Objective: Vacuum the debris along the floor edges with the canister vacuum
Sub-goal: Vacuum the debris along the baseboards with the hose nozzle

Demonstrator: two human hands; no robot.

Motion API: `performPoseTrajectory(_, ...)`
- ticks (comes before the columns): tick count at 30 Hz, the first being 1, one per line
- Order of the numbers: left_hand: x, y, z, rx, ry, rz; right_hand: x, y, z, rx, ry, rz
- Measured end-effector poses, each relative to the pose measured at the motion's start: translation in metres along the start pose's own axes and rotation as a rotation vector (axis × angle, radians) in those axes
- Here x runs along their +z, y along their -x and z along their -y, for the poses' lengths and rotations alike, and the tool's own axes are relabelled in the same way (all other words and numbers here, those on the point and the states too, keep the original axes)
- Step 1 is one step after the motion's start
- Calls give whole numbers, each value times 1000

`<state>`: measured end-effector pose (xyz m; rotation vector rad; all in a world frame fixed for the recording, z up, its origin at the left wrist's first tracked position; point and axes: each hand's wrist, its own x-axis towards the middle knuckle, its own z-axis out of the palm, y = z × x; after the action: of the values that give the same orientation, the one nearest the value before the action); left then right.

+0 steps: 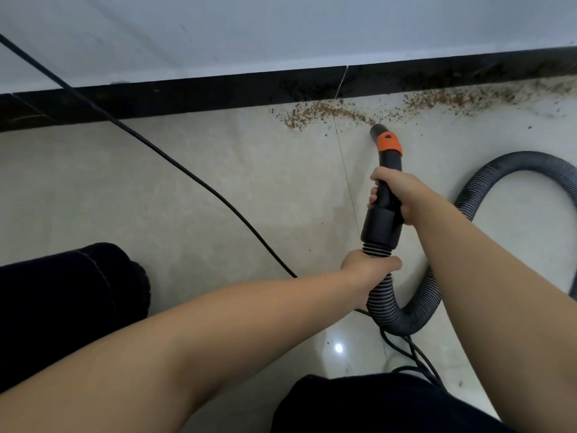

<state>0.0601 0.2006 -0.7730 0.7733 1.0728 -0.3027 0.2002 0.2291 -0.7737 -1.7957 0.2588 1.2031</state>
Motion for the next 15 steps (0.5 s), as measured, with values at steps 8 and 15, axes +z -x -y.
performPoseTrajectory(8,-18,16,18,-12,142,-70,49,10,-4,-13,245,160)
performPoseTrajectory(15,-38,24,23,14,173,-104,78,16,-13,-44,300,255)
